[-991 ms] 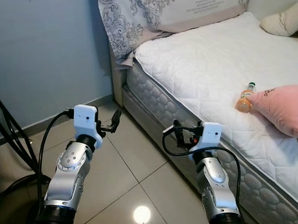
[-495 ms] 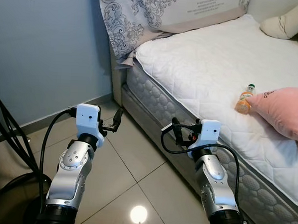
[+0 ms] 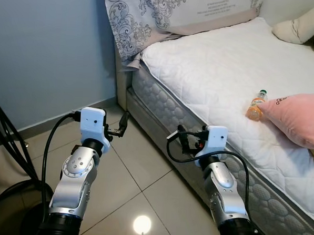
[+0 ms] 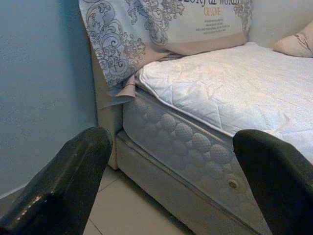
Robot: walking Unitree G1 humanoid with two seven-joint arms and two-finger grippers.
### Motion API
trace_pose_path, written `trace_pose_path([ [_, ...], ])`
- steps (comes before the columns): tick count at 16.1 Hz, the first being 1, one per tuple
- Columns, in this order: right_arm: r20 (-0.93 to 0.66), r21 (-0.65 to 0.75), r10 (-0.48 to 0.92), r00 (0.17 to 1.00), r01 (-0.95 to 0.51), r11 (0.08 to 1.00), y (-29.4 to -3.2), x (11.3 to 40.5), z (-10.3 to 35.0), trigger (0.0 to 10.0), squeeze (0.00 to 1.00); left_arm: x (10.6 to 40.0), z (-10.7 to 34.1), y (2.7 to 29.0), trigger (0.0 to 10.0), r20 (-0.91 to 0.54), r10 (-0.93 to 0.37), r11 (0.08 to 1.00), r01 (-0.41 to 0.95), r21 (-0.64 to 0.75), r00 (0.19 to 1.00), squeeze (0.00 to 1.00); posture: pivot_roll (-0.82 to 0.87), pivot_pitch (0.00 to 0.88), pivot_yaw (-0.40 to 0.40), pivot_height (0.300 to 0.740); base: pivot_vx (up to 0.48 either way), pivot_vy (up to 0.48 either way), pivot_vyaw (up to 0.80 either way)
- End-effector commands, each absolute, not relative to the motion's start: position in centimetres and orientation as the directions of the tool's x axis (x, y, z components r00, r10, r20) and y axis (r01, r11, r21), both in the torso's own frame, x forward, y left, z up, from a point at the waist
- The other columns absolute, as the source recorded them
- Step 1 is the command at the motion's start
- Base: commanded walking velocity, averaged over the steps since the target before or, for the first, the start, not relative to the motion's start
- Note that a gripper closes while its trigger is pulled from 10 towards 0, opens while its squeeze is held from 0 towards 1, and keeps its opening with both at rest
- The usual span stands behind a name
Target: Clean up the room
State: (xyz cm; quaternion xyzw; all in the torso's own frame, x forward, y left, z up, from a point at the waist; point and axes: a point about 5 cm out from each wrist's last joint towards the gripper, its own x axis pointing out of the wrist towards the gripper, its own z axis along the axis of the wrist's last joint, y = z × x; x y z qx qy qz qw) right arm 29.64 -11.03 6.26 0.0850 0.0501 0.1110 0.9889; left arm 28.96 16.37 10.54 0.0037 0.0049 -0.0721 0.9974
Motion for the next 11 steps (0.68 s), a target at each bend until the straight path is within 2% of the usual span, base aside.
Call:
trace_pose_path([
  [1,-0.067,0.171,0.221,0.973,-0.207,0.963,-11.27,29.97,6.61,10.0,0.0,29.35,10.91,15.97,10.0,0.003,-0.152,0.988,0.152,0.01,0.988,0.0,0.13,0.0,-0.077,0.74,0.0,0.0,0.0],
  [5,-0.065,0.171,0.228,0.972,-0.214,0.962,-11.0,30.15,6.69,10.0,0.0,29.5,11.05,15.99,10.0,0.009,-0.151,0.988,0.151,0.015,0.989,0.0,0.12,0.0,-0.08,0.74,0.0,0.0,0.0],
  [7,-0.072,0.17,0.226,0.971,-0.212,0.962,-10.93,30.25,6.66,10.0,0.0,29.59,11.09,15.95,10.0,0.01,-0.153,0.988,0.152,0.016,0.988,0.0,0.11,0.0,-0.11,0.74,0.0,0.0,-0.68],
  [11,-0.072,0.17,0.207,0.976,-0.192,0.966,-11.32,30.0,6.53,10.0,0.0,29.57,11.16,15.44,10.0,0.013,-0.178,0.983,0.178,0.039,0.984,0.0,0.1,0.0,-0.065,0.74,0.0,0.0,-0.73],
])
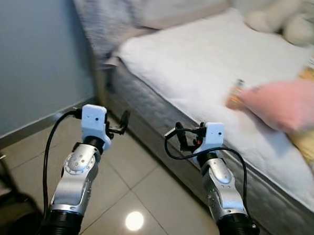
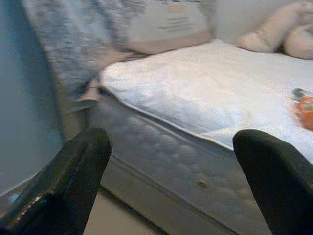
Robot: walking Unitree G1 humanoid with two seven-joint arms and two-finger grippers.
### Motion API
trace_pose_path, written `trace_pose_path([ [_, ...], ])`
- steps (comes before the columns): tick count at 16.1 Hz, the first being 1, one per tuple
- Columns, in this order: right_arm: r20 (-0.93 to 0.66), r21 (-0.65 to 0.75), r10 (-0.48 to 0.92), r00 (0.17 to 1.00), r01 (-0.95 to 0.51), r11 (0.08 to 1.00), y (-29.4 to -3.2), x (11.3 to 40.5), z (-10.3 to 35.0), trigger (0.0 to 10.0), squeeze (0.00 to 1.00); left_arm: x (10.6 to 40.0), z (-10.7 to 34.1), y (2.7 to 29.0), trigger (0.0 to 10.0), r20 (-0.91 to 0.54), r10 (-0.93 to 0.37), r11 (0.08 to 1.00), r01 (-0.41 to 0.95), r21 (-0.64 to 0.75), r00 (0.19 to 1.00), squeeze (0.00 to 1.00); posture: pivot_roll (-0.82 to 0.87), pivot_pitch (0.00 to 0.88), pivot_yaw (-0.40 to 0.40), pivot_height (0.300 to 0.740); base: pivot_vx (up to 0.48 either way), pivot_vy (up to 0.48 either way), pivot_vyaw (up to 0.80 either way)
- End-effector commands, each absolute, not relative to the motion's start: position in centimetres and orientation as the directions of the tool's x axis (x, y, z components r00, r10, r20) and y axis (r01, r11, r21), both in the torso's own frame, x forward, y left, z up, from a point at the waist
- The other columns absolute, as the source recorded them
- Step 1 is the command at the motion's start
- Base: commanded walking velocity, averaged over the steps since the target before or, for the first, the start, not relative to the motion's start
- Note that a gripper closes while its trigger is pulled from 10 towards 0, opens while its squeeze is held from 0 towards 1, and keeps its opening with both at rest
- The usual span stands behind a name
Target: Clean up the room
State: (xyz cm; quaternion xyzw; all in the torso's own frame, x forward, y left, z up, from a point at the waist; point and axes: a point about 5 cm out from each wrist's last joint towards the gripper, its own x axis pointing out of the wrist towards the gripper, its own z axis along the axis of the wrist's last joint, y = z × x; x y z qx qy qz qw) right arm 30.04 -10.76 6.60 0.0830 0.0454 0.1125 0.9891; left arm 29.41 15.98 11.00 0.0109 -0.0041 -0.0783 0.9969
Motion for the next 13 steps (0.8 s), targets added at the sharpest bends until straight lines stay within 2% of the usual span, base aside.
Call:
trace_pose_path([
  [1,-0.072,0.17,0.204,0.976,-0.19,0.967,-11.4,30.0,6.5,10.0,0.0,29.6,11.2,15.3,10.0,0.013,-0.184,0.982,0.183,0.042,0.983,0.0,0.1,0.0,-0.065,0.74,0.0,0.0,-0.73],
  [3,-0.074,0.169,0.197,0.978,-0.182,0.969,-11.5,29.8,6.4,10.0,0.0,29.7,11.4,15.1,10.0,0.02,-0.197,0.979,0.195,0.053,0.98,0.0,0.1,0.0,-0.065,0.74,0.0,0.0,-0.73],
  [7,-0.048,0.2,0.093,0.994,-0.082,0.976,-12.7,29.9,6.7,10.0,0.0,29.5,11.4,15.3,10.0,0.02,-0.201,0.978,0.2,0.056,0.979,0.0,0.11,0.0,-0.065,0.74,0.0,0.0,-0.7],
  [9,-0.061,0.234,-0.055,0.997,0.068,0.97,-14.9,29.5,6.4,10.0,0.0,29.4,11.4,16.1,10.0,0.014,-0.183,0.981,0.182,0.074,0.983,0.0,0.11,0.0,-0.064,0.74,0.0,0.0,-0.67],
  [13,-0.07,0.197,-0.029,0.997,0.043,0.98,-15.0,29.2,6.1,10.0,0.0,30.0,11.7,15.6,10.0,0.027,-0.205,0.974,0.201,0.106,0.978,0.0,0.1,0.0,-0.068,0.74,0.0,0.0,-0.68],
])
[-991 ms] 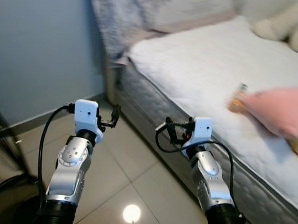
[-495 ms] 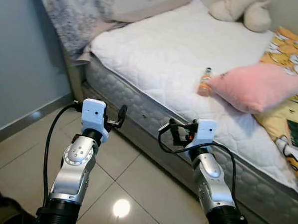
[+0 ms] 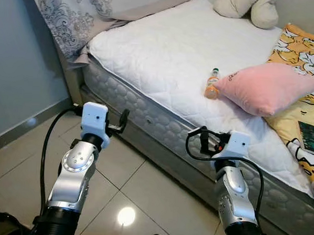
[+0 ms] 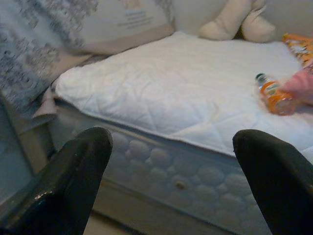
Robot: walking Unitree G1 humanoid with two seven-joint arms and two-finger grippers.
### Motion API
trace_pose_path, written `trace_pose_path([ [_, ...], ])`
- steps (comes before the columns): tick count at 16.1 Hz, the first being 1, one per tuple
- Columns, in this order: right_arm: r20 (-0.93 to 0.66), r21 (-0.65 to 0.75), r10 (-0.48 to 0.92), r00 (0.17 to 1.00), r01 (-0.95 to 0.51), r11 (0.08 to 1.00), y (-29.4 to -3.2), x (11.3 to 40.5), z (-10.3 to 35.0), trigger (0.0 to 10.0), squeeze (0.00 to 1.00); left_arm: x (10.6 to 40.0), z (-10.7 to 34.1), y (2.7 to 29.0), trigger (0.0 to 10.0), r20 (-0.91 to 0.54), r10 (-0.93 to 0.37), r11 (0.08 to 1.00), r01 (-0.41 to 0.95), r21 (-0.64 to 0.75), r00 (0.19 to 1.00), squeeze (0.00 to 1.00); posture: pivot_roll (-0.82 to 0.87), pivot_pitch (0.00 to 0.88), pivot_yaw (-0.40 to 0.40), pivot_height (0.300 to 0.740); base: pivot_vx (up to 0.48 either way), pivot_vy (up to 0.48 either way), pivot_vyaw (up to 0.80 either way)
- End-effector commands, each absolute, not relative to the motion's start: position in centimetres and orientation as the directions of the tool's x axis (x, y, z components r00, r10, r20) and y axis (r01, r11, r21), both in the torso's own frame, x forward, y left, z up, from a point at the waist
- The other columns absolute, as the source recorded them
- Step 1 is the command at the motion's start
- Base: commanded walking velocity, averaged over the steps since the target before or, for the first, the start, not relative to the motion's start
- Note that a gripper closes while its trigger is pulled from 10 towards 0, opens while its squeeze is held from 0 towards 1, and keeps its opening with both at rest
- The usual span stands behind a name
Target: Clean up the room
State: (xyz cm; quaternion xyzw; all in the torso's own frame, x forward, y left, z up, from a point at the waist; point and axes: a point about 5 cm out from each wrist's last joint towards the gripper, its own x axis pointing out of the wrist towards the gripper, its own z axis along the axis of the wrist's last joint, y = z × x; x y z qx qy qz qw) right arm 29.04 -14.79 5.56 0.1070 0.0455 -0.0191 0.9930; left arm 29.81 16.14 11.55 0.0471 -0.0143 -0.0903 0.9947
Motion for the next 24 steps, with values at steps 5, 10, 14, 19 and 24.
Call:
trace_pose_path([
  [5,-0.069,0.168,0.058,0.996,-0.046,0.985,-14.0,29.6,6.4,10.0,0.0,30.1,12.1,15.2,10.0,0.052,-0.206,0.972,0.198,0.128,0.977,0.0,0.11,0.0,-0.098,0.74,0.0,0.0,-0.69],
  [10,-0.047,0.192,-0.001,0.999,0.01,0.981,-14.4,29.2,6.7,10.0,0.0,29.4,10.8,15.6,10.0,-0.011,-0.143,0.989,0.143,-0.035,0.99,0.0,0.1,0.0,-0.079,0.74,0.0,0.0,-0.7],
  [14,-0.087,0.269,-0.088,0.992,0.109,0.957,-15.9,28.6,5.8,10.0,0.0,28.4,9.9,17.6,10.0,-0.041,-0.071,0.996,0.069,-0.053,0.997,0.0,0.1,0.0,-0.066,0.74,0.0,0.0,-0.7],
  [19,-0.09,0.22,-0.033,0.995,0.052,0.974,-15.6,28.6,5.6,10.0,0.0,28.8,11.0,16.2,10.0,-0.004,-0.194,0.98,0.194,0.052,0.981,0.0,0.08,0.0,-0.054,0.74,0.0,0.0,-0.08],
  [24,-0.069,0.203,0.046,0.997,-0.031,0.979,-14.2,28.8,6.1,10.0,0.0,29.7,12.1,15.1,10.0,0.046,-0.239,0.968,0.234,0.088,0.97,0.0,0.08,0.0,-0.063,0.74,0.048,-0.166,0.0],
])
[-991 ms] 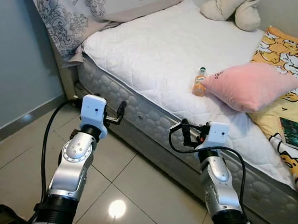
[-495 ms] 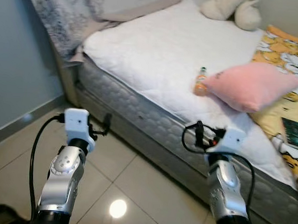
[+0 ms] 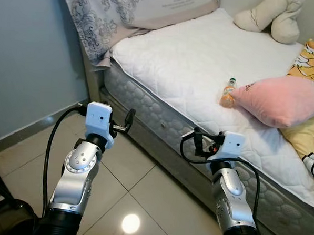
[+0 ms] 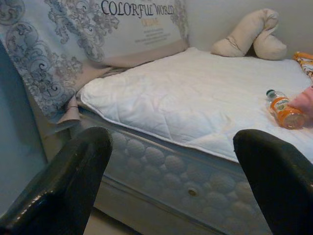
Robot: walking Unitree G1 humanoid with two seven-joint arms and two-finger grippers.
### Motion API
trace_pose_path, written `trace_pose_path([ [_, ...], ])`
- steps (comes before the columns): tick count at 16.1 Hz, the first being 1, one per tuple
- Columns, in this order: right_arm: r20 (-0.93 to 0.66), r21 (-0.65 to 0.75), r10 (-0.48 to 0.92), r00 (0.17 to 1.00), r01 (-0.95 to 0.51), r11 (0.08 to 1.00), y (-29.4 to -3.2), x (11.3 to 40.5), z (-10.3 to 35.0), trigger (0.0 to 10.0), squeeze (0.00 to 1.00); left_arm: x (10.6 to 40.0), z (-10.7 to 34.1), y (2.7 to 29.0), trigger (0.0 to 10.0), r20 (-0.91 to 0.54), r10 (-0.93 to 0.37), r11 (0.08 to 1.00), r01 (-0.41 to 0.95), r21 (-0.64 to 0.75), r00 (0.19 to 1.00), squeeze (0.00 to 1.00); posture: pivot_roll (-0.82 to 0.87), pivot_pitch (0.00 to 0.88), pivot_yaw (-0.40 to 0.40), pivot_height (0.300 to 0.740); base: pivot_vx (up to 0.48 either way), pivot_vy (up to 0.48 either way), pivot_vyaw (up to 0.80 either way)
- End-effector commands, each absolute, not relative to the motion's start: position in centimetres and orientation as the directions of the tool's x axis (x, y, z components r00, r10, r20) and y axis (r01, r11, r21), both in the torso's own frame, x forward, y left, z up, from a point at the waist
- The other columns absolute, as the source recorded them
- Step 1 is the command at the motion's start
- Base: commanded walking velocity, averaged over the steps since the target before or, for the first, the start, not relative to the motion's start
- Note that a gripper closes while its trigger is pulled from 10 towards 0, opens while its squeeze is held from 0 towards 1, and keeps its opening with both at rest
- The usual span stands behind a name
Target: Clean up the room
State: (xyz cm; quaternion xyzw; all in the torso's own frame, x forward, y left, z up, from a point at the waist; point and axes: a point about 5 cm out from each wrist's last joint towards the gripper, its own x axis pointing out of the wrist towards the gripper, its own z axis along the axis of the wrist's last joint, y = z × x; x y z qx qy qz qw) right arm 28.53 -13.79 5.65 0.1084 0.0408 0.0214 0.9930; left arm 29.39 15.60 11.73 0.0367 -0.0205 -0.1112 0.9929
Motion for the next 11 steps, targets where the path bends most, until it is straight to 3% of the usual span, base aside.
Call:
trace_pose_path([
  [1,-0.067,0.198,0.053,0.996,-0.039,0.979,-14.21,28.89,6.11,10.0,0.0,29.73,12.12,15.13,10.0,0.046,-0.24,0.968,0.236,0.088,0.97,0.0,0.08,0.0,-0.065,0.74,0.0,-0.42,0.0],
  [6,-0.052,0.187,0.075,0.996,-0.064,0.98,-13.65,29.18,6.41,10.0,0.0,29.7,12.07,14.85,10.0,0.048,-0.266,0.96,0.261,0.102,0.963,0.0,0.09,0.0,-0.056,0.74,0.242,-0.411,0.0],
  [8,-0.058,0.183,0.08,0.995,-0.068,0.981,-13.54,29.11,6.33,10.0,0.0,29.74,12.08,14.62,10.0,0.049,-0.278,0.957,0.272,0.103,0.959,0.0,0.08,0.0,-0.053,0.74,0.253,-0.405,-0.58],
  [11,-0.061,0.178,0.076,0.995,-0.064,0.982,-13.69,28.94,6.18,10.0,0.0,29.72,11.85,14.7,10.0,0.044,-0.274,0.959,0.269,0.086,0.961,0.0,0.08,0.0,-0.056,0.74,0.0,0.0,-0.54],
])
